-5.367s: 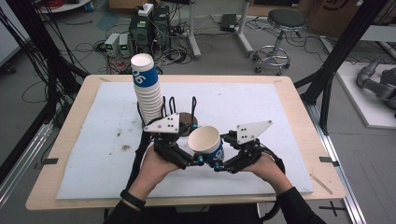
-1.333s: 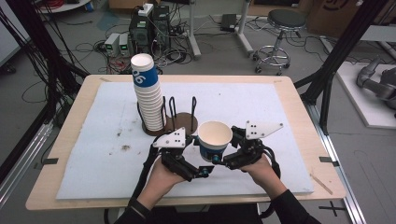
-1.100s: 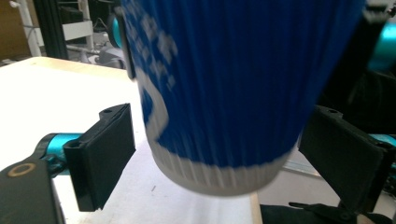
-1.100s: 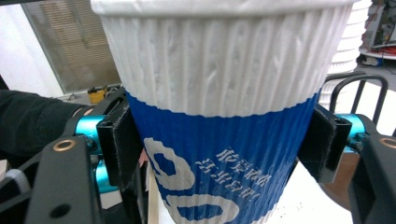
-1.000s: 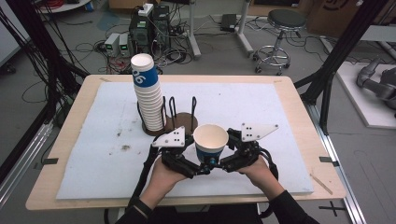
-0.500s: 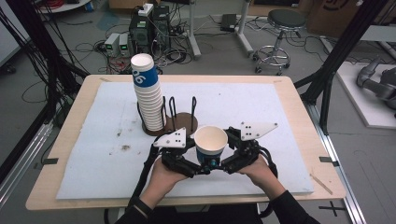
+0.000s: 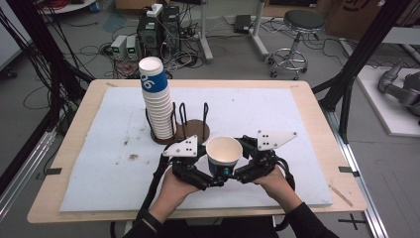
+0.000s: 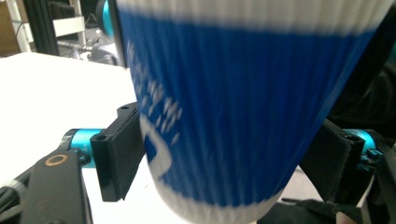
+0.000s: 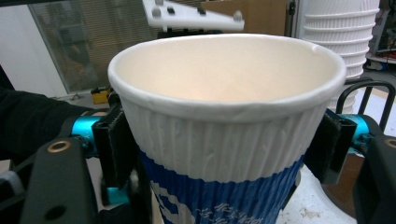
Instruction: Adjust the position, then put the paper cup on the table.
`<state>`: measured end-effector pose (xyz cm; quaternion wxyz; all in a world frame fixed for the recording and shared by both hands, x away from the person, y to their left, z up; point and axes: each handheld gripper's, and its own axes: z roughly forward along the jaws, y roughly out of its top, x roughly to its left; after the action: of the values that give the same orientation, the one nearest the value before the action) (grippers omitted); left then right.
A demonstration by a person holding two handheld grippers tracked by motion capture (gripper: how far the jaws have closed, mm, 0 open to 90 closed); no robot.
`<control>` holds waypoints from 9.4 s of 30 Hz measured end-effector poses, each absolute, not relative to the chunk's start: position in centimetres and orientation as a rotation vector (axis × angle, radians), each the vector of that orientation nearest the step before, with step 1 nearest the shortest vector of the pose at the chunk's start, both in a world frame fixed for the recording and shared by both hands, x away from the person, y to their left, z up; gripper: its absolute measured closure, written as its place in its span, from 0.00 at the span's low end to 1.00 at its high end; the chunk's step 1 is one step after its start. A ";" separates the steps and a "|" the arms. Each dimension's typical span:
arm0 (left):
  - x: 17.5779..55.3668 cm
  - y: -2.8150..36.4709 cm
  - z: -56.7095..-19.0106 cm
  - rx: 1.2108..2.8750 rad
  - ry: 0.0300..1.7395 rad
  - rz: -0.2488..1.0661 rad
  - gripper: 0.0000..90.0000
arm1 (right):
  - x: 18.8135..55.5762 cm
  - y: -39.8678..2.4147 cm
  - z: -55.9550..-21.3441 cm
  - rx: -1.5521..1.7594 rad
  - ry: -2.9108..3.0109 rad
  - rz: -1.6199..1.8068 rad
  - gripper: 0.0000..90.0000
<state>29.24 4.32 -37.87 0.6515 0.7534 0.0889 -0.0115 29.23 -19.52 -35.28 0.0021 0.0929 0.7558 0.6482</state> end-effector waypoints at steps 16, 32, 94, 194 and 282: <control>29.1 4.4 -37.6 1.720 0.192 -0.021 0.30 | 29.2 -19.2 -35.5 0.296 2.384 2.044 0.22; 29.2 4.4 -37.9 1.731 0.193 -0.028 0.30 | 29.0 -19.5 -34.9 0.295 2.329 2.044 0.25; 29.2 15.7 -38.8 1.687 0.502 0.436 0.18 | 31.0 -25.8 -35.4 0.538 2.128 1.927 0.25; 28.8 14.0 -40.0 1.751 0.477 0.450 0.18 | 41.8 -30.6 -43.1 1.089 1.828 1.493 0.25; 29.8 15.0 -38.2 1.706 0.476 0.443 0.16 | 30.2 -28.5 -36.6 0.747 2.099 1.624 0.18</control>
<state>29.77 14.96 -38.19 0.6115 0.7393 0.2064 0.1921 30.22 -28.49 -36.59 0.1910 0.2659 0.7474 0.5782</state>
